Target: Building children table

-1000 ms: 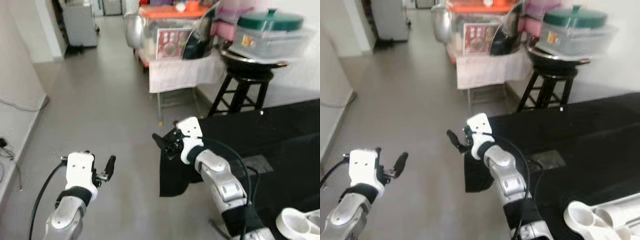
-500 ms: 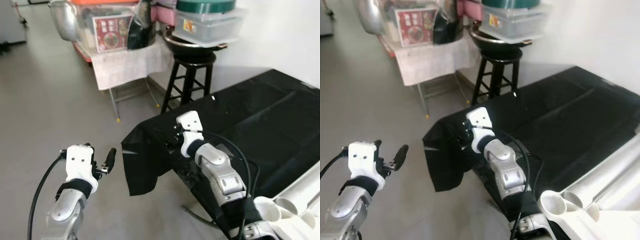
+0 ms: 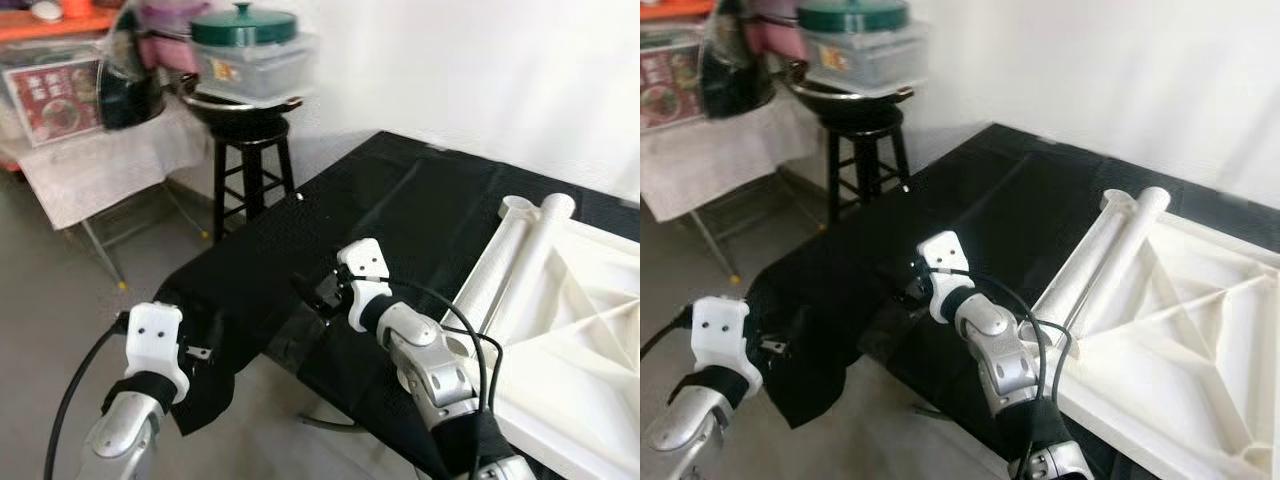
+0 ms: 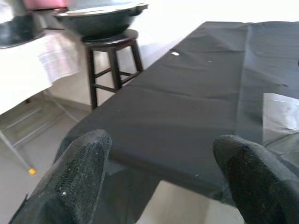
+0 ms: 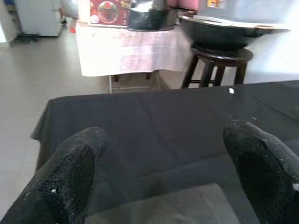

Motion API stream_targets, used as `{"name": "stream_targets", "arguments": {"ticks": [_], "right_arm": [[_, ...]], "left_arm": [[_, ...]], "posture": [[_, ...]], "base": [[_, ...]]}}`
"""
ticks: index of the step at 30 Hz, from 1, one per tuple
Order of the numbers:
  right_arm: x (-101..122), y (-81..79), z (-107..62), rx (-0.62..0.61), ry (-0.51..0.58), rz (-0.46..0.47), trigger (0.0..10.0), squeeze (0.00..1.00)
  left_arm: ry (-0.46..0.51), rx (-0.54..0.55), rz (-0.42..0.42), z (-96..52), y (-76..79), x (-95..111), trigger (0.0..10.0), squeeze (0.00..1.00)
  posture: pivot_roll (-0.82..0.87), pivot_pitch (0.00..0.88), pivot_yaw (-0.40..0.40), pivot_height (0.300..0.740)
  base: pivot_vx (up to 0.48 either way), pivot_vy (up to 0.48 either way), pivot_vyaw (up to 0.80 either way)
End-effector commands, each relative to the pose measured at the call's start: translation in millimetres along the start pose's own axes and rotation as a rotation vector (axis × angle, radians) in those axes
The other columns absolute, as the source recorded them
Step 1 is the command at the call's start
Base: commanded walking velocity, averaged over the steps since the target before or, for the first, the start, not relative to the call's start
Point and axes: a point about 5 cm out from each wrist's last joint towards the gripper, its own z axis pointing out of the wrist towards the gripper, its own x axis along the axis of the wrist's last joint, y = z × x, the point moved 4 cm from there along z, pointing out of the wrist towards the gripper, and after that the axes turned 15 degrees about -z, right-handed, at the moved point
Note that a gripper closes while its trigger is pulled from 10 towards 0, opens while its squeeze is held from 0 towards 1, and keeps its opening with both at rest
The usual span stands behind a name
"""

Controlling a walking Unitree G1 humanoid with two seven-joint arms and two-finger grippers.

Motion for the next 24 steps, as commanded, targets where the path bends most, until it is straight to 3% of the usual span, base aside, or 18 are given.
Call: {"name": "stream_targets", "arguments": {"ticks": [1, 24], "right_arm": [[0.7, -0.5, 0.5, 0.0, 0.006, 0.002, 10.0, 0.0], [0.9, -0.8, 1.0, 0.004, 0.01, 0.012, 10.0, 0.0]], "left_arm": [[-0.006, -0.001, 0.021, -0.6, -1.3, -1.2, 10.0, 0.0], [-0.009, -0.013, 0.055, 0.8, 0.5, -1.5, 10.0, 0.0]], "posture": [[-0.12, 0.0, -0.041, 0.74], [-0.12, 0.0, -0.042, 0.74]], "base": [[0.0, 0.0, -0.8], [0.0, 0.0, -0.8]]}}
